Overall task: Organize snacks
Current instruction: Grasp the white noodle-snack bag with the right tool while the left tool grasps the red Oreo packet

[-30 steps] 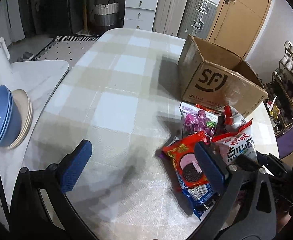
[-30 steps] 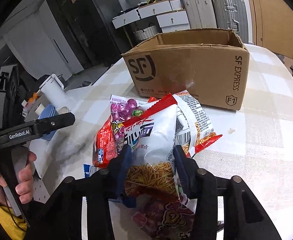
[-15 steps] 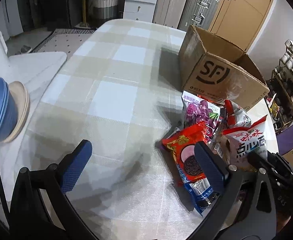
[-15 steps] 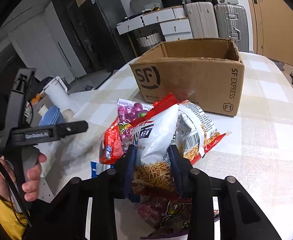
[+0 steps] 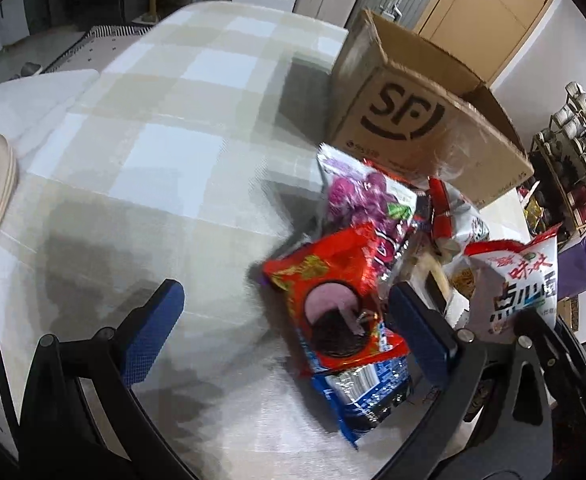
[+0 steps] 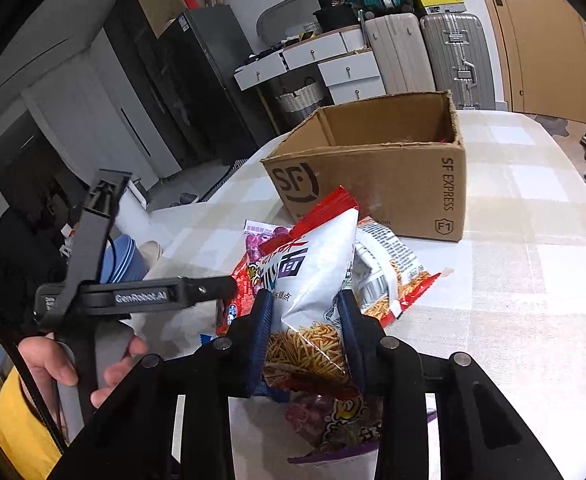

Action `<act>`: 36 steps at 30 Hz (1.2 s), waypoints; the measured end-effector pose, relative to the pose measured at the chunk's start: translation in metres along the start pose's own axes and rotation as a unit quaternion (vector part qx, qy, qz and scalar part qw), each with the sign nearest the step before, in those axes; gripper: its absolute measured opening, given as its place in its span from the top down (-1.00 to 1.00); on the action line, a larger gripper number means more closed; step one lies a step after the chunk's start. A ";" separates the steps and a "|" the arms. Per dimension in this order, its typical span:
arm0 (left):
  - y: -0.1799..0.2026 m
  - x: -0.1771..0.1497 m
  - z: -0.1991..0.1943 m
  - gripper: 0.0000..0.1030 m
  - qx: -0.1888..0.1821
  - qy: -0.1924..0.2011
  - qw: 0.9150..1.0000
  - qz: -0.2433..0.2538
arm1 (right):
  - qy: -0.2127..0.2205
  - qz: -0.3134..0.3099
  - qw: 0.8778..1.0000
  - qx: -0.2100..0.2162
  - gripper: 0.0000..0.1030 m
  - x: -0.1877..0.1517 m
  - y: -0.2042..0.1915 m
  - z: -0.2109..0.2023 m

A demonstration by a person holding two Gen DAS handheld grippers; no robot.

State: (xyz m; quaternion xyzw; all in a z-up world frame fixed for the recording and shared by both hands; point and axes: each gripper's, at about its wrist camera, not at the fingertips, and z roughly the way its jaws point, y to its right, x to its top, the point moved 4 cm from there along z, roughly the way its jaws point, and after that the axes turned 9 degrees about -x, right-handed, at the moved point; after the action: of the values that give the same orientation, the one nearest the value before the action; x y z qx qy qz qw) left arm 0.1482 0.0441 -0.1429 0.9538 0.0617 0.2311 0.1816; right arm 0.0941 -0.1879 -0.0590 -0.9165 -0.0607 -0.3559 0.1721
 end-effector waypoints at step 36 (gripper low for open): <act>0.012 -0.011 -0.013 0.18 -0.014 0.023 0.998 0.057 | 0.024 0.020 1.000 0.005 0.35 0.002 0.007 -0.017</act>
State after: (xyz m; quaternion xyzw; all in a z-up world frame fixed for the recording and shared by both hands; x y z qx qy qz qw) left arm 0.1330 0.0344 -0.1324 0.9477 0.0081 0.2634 0.1800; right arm 0.0867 -0.2003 -0.0477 -0.9080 -0.0402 -0.3738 0.1851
